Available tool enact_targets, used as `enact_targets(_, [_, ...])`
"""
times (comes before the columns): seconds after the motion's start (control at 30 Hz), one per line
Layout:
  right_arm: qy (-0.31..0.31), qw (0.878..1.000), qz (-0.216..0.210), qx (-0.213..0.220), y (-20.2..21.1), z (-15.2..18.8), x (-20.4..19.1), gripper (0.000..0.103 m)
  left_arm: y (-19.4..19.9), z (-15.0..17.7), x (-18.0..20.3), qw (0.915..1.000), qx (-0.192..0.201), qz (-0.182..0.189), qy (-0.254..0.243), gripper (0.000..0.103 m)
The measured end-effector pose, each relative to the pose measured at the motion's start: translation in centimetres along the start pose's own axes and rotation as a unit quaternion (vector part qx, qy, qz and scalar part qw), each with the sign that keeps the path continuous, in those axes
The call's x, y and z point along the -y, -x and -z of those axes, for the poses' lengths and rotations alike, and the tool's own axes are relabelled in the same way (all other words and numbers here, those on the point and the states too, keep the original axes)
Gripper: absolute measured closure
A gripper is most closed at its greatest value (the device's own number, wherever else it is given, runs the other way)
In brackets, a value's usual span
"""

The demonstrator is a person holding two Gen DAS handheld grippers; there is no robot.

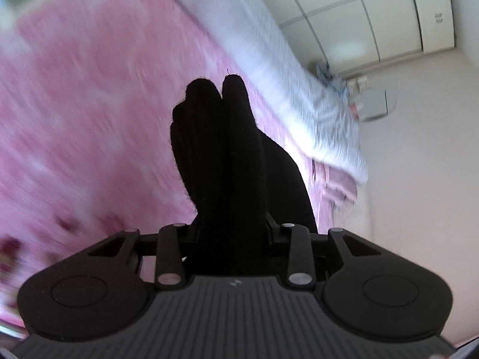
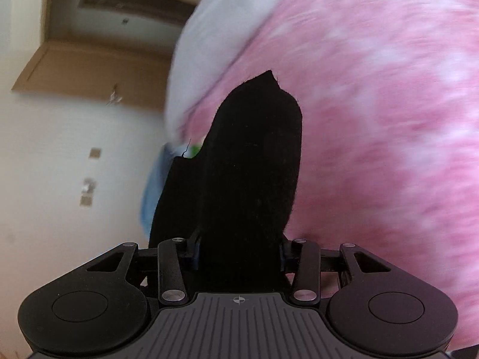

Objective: Fold clothes
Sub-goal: 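Carry the folded black garment with both grippers over the stack of folded clothes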

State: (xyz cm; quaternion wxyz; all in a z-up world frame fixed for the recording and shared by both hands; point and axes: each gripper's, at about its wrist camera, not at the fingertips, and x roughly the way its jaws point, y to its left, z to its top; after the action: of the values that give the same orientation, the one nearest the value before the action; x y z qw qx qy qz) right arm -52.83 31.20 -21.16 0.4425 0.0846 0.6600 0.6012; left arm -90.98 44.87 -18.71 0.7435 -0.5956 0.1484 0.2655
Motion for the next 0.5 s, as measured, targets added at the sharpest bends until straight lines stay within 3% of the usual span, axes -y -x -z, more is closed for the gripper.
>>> enact_targets(0.23, [0.026, 0.999, -0.026, -0.003, -11.4, 2.3, -13.9, 0.061, 13.6, -10.4, -3.9, 0.999, 0.042, -0.01, -0.015, 0.073])
enact_targets(0.37, [0.04, 0.998, -0.038, -0.001, -19.2, 2.3, -19.7, 0.061, 17.7, -17.0, -6.8, 0.9978, 0.054, -0.026, -0.027, 0.073])
enact_targets(0.5, [0.05, 0.998, -0.04, 0.002, -26.9, 0.9, -23.5, 0.061, 19.5, -23.6, -10.0, 0.9962, 0.067, -0.036, -0.043, 0.073])
